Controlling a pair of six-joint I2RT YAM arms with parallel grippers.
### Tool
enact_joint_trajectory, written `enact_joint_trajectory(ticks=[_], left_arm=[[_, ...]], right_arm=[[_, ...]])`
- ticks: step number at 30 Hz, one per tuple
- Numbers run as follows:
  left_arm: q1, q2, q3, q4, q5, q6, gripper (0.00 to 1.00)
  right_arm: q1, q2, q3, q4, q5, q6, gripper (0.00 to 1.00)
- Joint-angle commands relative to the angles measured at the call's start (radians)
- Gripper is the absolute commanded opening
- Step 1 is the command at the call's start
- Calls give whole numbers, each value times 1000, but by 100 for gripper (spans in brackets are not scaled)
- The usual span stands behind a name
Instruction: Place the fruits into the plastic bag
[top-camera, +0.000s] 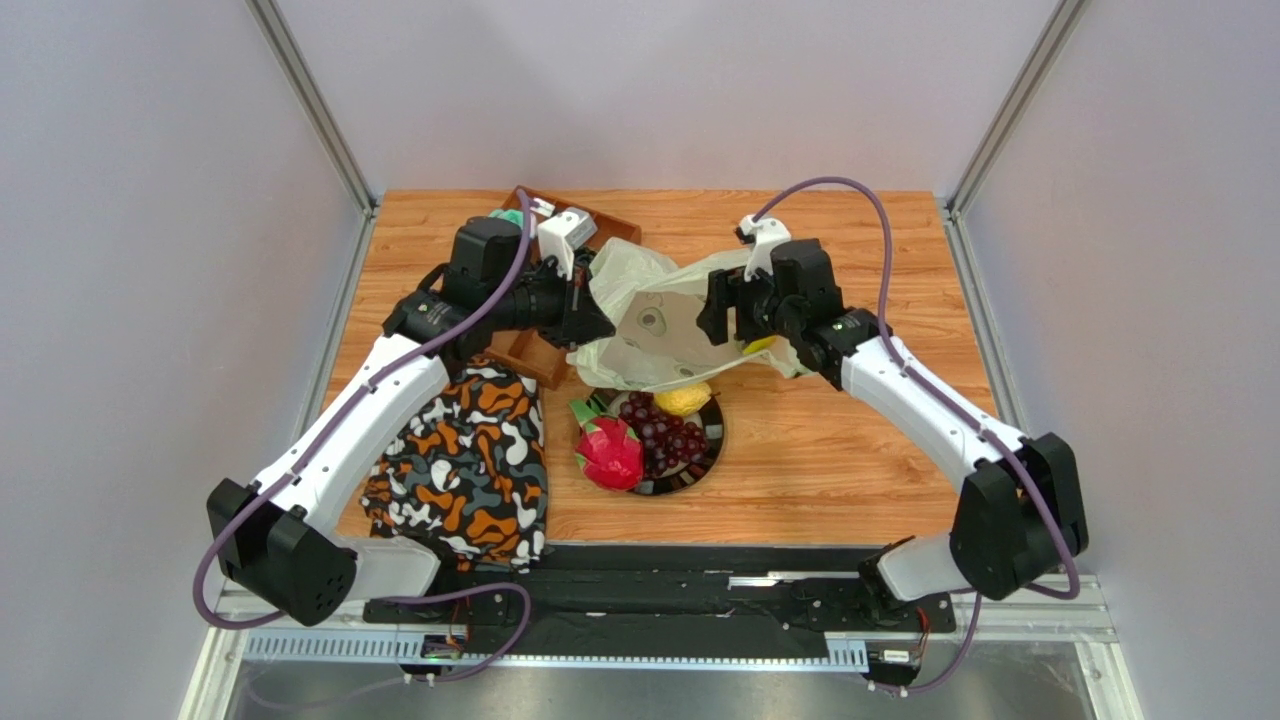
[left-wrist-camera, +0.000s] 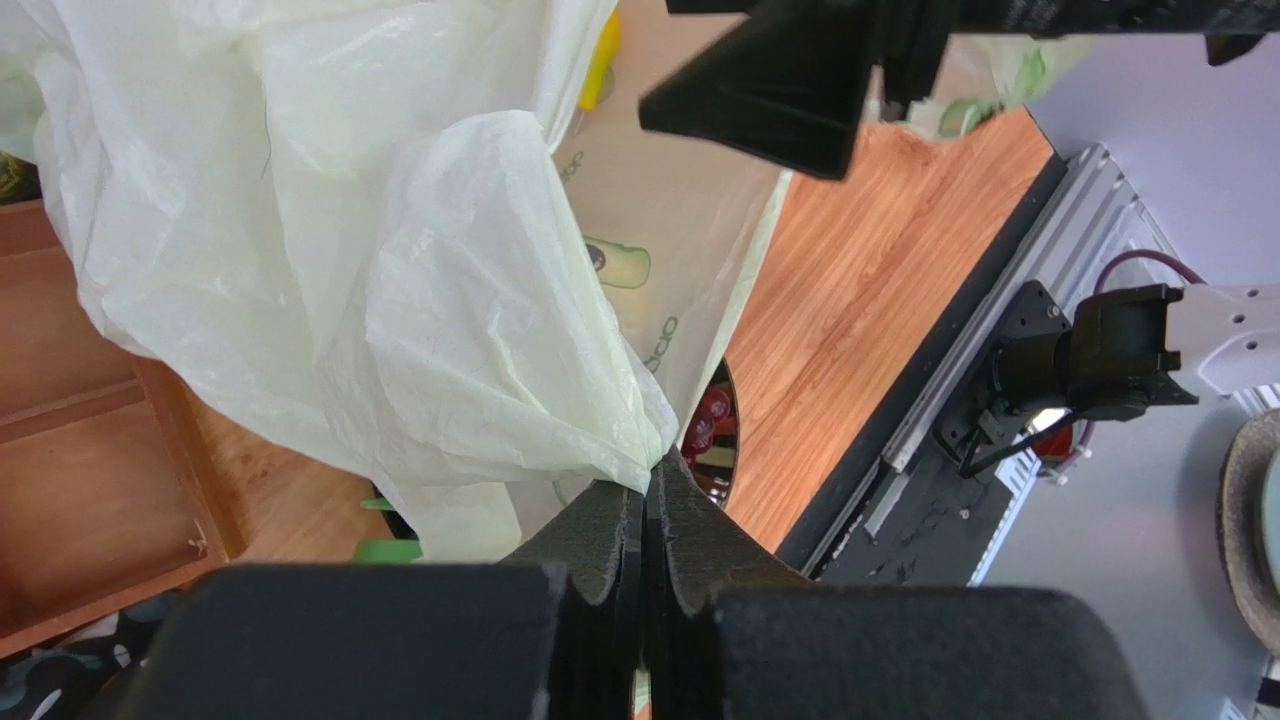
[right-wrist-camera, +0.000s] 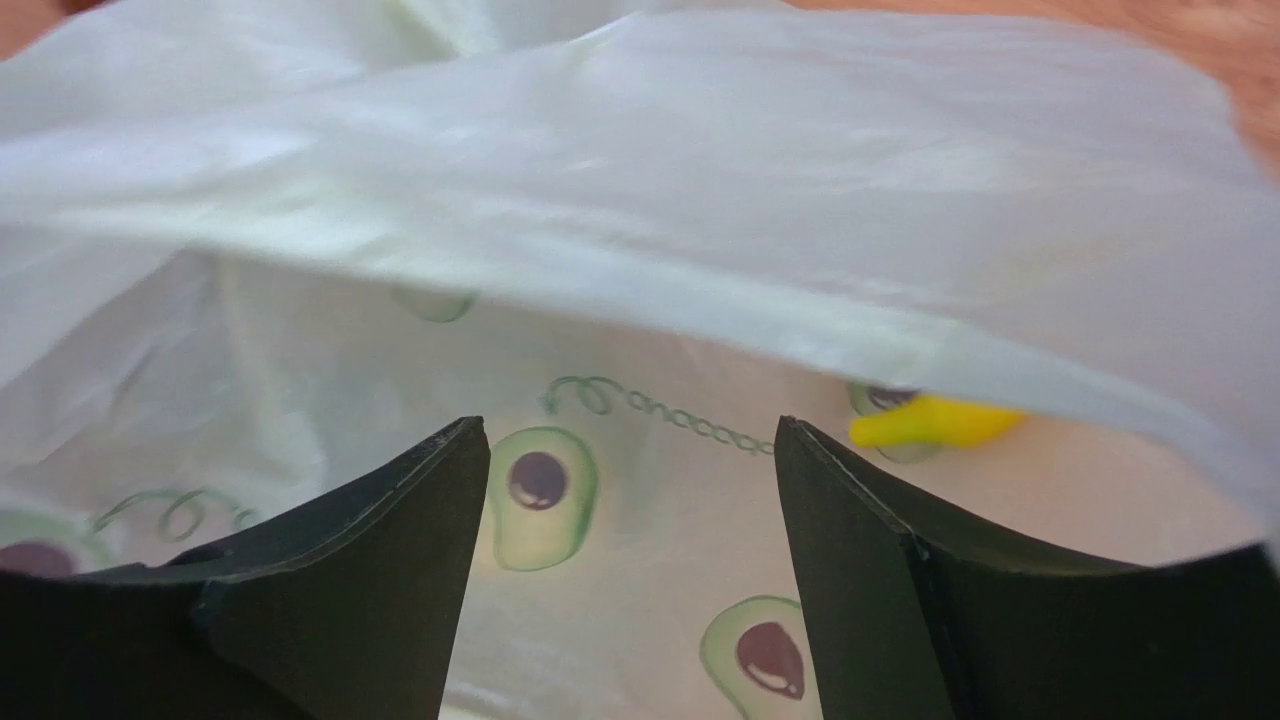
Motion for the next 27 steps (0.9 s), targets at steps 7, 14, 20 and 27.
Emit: enact_joint_trajectory(ticks=[7, 14, 20, 27], left_arm=[[7, -13, -8, 18, -23, 9, 0], [7, -13, -10, 22, -20, 6, 0], [7, -14, -14, 25, -23, 2, 0], [7, -9, -33, 75, 5, -30, 0]], right_arm=[[41, -236, -121, 39, -352, -32, 75], [41, -305, -140, 89, -441, -21, 76], [41, -250, -112, 28, -217, -27, 76], [40, -174, -81, 77, -355, 14, 76]])
